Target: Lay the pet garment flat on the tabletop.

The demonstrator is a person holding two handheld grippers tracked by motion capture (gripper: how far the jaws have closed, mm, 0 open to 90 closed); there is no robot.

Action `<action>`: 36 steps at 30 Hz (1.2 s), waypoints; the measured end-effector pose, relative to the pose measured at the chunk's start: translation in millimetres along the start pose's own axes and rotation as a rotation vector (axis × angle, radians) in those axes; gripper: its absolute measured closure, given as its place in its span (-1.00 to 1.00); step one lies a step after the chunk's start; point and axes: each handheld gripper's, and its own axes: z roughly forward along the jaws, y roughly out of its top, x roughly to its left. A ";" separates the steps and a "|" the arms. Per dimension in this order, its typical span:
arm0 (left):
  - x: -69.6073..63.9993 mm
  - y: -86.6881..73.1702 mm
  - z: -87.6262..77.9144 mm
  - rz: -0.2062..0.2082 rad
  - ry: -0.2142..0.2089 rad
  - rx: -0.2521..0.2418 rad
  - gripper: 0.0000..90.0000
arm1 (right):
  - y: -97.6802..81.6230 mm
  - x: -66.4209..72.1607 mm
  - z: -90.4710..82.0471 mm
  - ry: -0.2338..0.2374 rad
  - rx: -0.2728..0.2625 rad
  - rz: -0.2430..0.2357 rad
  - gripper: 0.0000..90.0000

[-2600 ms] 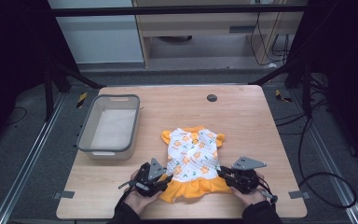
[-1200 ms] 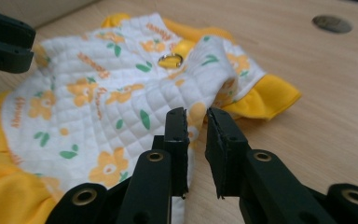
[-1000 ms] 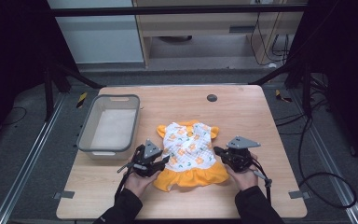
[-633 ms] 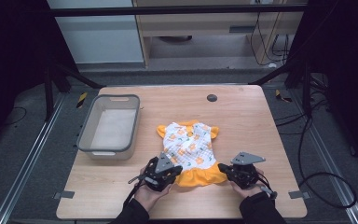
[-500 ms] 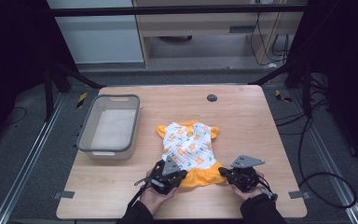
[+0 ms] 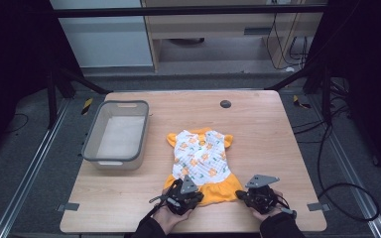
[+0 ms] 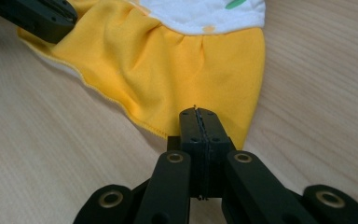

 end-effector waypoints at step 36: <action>147.9 63.5 -9.8 -0.147 0.456 -0.153 0.08 | 88.6 -91.2 24.8 -0.165 -0.347 0.187 0.67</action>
